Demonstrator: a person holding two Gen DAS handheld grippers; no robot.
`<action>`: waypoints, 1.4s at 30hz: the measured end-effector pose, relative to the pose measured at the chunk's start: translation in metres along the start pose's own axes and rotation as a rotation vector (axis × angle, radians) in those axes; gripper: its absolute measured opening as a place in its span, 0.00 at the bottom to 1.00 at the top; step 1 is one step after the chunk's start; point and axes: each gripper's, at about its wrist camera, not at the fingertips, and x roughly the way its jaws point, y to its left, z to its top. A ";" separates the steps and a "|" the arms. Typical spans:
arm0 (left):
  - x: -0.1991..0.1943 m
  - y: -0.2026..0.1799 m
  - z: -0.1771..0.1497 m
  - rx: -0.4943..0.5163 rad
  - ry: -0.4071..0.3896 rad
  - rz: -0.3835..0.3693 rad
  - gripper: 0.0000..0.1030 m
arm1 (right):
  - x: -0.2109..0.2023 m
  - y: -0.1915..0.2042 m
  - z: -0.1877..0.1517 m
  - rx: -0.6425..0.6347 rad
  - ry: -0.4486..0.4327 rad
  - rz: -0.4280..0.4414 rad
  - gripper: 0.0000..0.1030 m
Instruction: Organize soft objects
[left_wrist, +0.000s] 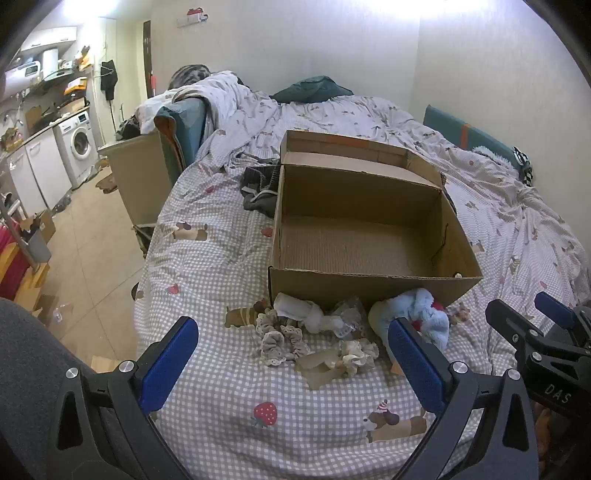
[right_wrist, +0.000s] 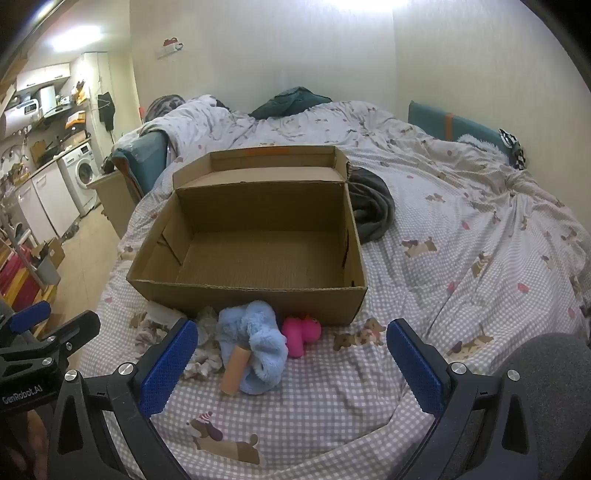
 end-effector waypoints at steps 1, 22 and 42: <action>0.000 0.000 0.000 0.000 0.001 0.000 1.00 | 0.000 0.000 0.000 -0.001 0.001 -0.001 1.00; 0.000 0.000 0.000 0.002 -0.001 0.001 1.00 | 0.000 -0.001 0.000 0.000 0.000 0.000 1.00; -0.011 -0.008 0.011 0.013 -0.012 -0.003 1.00 | 0.011 -0.006 -0.001 0.069 0.050 0.039 1.00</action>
